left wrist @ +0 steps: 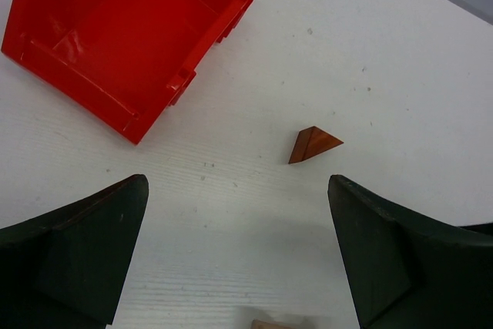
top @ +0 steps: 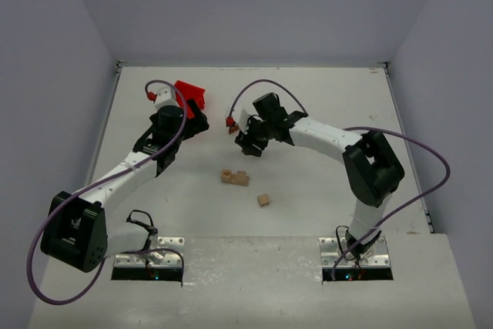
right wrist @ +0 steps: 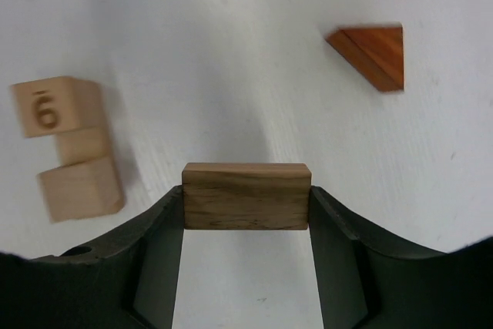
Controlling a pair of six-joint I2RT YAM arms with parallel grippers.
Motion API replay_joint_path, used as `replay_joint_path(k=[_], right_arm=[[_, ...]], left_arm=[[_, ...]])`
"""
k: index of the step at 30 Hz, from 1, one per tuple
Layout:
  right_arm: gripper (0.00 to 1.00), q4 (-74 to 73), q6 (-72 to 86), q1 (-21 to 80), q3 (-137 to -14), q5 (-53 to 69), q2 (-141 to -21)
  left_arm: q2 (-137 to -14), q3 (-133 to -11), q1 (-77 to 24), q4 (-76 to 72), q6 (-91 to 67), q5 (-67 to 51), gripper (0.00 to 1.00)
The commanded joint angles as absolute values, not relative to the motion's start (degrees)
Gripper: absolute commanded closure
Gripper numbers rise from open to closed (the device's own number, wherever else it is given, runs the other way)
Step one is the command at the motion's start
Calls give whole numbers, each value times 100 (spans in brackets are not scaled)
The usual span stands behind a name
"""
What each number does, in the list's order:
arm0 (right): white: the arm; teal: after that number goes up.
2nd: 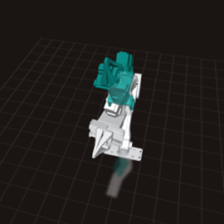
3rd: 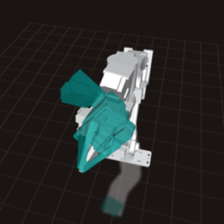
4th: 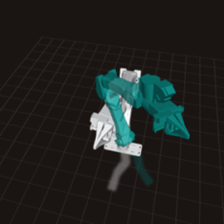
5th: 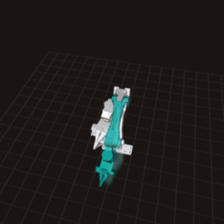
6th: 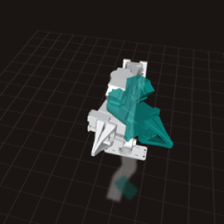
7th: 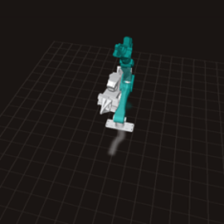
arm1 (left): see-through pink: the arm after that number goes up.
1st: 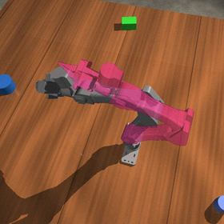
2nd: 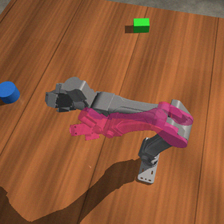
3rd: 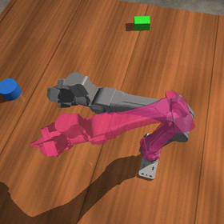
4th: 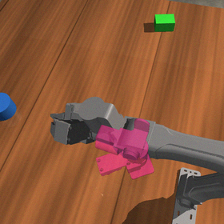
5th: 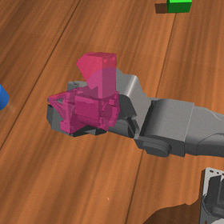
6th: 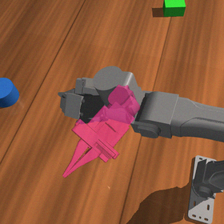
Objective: Build the wood block tower
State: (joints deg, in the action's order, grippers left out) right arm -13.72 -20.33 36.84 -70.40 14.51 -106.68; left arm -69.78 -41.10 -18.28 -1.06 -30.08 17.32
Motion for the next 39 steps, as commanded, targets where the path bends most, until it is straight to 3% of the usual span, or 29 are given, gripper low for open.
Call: replay_joint_path(k=[1, 6, 9, 14, 25, 39], right_arm=[[62, -2424, -4660, 3762, -7248, 3337, -10014], [67, -4562, -8182, 3758, -8278, 4164, -10329], [63, -7106, -10626, 3804, -9280, 3830, -10901], [61, -8339, -12063, 3928, -10395, 3307, -11573], [58, -8597, -13092, 4368, -10462, 2898, -12002], [54, -8631, -13036, 4765, -11206, 2531, -12737]], left_arm=[[-6898, -4015, -1802, -555, -2837, 1461, 0], [-6831, -3973, -1802, -615, -2695, 1481, 0], [-6799, -3946, -1802, -600, -2655, 1725, 0], [-6785, -3920, -1793, -632, -2611, 1890, 0], [-6779, -4054, -1759, -323, -2976, 2688, 0], [-7207, -4186, -1740, -501, -2900, 2593, 0]])
